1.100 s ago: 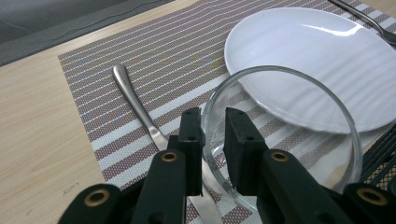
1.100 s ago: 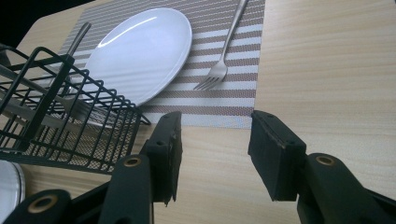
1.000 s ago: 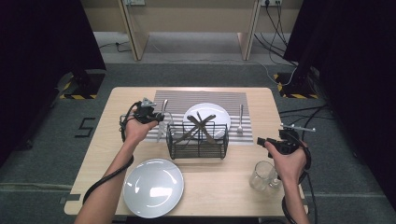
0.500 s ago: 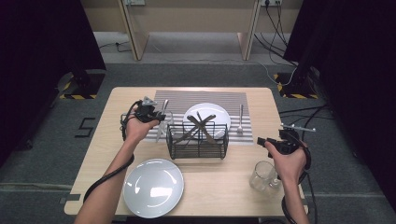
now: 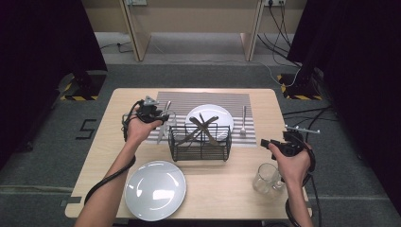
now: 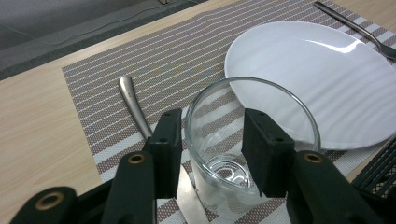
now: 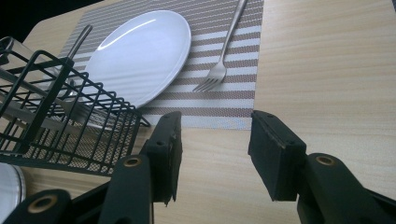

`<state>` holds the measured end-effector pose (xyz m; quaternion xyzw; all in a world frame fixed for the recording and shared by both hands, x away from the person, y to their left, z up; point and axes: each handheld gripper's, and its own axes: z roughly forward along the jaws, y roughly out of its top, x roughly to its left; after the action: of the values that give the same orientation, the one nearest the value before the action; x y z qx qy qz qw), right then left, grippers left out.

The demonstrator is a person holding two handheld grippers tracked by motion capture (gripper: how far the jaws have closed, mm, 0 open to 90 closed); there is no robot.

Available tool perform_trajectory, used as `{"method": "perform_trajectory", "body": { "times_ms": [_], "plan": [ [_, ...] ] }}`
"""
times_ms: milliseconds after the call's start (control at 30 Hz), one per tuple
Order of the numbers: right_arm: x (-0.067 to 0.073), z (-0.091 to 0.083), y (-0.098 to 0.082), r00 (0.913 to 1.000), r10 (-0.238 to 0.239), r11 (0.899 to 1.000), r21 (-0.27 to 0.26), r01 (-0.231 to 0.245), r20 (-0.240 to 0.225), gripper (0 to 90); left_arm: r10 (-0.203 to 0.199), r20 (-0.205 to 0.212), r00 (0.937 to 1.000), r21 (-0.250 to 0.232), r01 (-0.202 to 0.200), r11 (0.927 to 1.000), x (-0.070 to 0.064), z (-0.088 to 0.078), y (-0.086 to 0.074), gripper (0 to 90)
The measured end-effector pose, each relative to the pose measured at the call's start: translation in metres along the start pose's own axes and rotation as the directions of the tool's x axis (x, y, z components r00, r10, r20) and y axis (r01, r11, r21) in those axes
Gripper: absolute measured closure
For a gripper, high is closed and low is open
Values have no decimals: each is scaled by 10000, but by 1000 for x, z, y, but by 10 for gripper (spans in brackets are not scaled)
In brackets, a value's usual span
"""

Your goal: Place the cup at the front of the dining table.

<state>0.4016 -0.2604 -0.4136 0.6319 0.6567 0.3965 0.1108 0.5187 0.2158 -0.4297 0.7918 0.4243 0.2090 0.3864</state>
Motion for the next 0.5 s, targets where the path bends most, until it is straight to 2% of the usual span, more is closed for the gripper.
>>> {"method": "perform_trajectory", "body": {
  "times_ms": [133, 333, 500],
  "plan": [
    [1, 0, 0, 10000, -13, 10000, 14, 13, -14, 538, -64, -76, 10000, -60, 63, 10000, 2, -3, -2, 553],
    [1, 1, 0, 10000, -31, 10000, 50, 31, -6, 537, 41, -110, 9999, -127, -42, 9999, 0, -10, -1, 492],
    [1, 0, 0, 10000, 10, 10000, 36, -10, -14, 537, 150, -117, 9998, -162, -152, 9998, -3, -16, -1, 475]
  ]
}}
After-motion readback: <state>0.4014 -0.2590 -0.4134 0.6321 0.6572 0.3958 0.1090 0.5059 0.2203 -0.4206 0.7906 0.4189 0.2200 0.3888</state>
